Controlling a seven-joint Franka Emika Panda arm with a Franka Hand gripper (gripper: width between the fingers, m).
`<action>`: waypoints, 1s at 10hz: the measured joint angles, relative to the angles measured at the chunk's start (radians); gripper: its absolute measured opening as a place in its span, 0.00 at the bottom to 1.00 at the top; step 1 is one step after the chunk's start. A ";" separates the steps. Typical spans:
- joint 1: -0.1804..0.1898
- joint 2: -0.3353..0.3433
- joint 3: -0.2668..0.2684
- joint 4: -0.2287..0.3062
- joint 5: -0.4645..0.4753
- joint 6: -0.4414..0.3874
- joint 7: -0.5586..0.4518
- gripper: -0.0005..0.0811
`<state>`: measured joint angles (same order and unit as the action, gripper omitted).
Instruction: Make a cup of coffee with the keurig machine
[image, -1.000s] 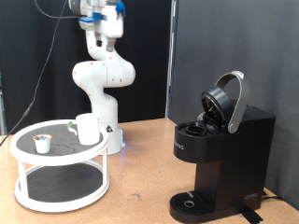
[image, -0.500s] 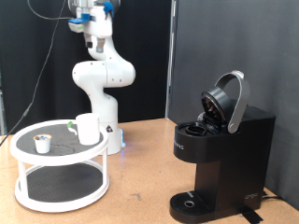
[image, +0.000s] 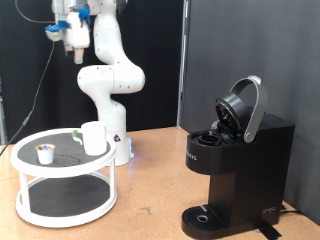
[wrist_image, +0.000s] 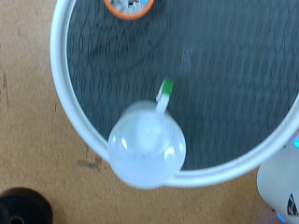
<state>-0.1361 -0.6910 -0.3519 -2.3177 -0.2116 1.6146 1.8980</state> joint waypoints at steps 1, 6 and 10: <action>-0.001 0.018 -0.020 0.007 -0.010 0.014 -0.011 0.91; -0.008 0.052 -0.042 0.013 -0.024 0.053 -0.014 0.91; -0.032 0.072 -0.073 -0.063 -0.052 0.153 -0.007 0.91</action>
<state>-0.1681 -0.6186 -0.4252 -2.3802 -0.2634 1.7680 1.8914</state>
